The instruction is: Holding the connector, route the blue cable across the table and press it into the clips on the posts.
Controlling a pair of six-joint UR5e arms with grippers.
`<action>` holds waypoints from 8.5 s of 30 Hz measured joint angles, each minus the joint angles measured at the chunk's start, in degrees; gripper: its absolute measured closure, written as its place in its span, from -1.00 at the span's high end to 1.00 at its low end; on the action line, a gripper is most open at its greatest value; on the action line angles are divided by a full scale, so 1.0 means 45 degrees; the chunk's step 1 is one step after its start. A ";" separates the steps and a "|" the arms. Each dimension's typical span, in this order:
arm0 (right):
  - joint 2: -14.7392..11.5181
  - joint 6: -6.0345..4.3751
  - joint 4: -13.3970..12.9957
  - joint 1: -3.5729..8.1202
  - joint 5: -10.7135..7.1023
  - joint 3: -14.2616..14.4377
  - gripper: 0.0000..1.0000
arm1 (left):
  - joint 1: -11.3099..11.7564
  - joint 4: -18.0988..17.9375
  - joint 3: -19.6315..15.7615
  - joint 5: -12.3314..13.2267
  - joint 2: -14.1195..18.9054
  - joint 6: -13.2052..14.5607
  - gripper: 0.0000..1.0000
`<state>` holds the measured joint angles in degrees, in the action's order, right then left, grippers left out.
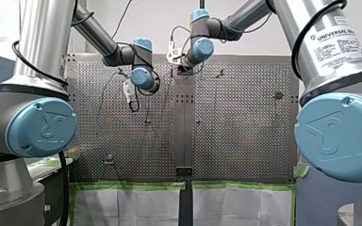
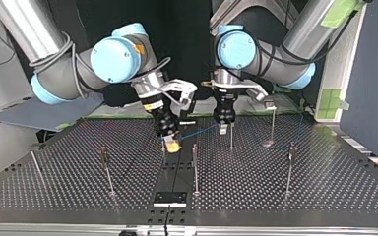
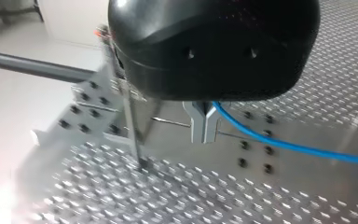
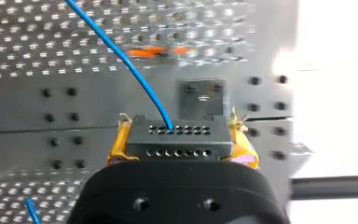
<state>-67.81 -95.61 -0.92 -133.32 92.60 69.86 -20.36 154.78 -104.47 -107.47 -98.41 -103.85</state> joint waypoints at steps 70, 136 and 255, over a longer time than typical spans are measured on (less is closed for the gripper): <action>0.0587 -0.0339 -0.0104 0.1916 -0.1668 -0.0727 -1.00 | 0.0876 0.0354 0.3304 0.1656 -0.1954 -0.0009 0.72; 0.0230 -0.0195 0.0582 0.2672 -0.1219 -0.0484 -1.00 | -0.2961 0.2631 0.2760 -0.0924 0.0016 0.0947 1.00; 0.0115 -0.0047 0.0608 0.2931 -0.1323 0.0261 -1.00 | -0.3569 0.3897 0.7719 -0.4731 -0.4521 0.0343 -1.00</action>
<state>-67.29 -95.82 1.81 -120.13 86.64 71.04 -36.42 172.32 -69.74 -128.76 -118.75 -102.31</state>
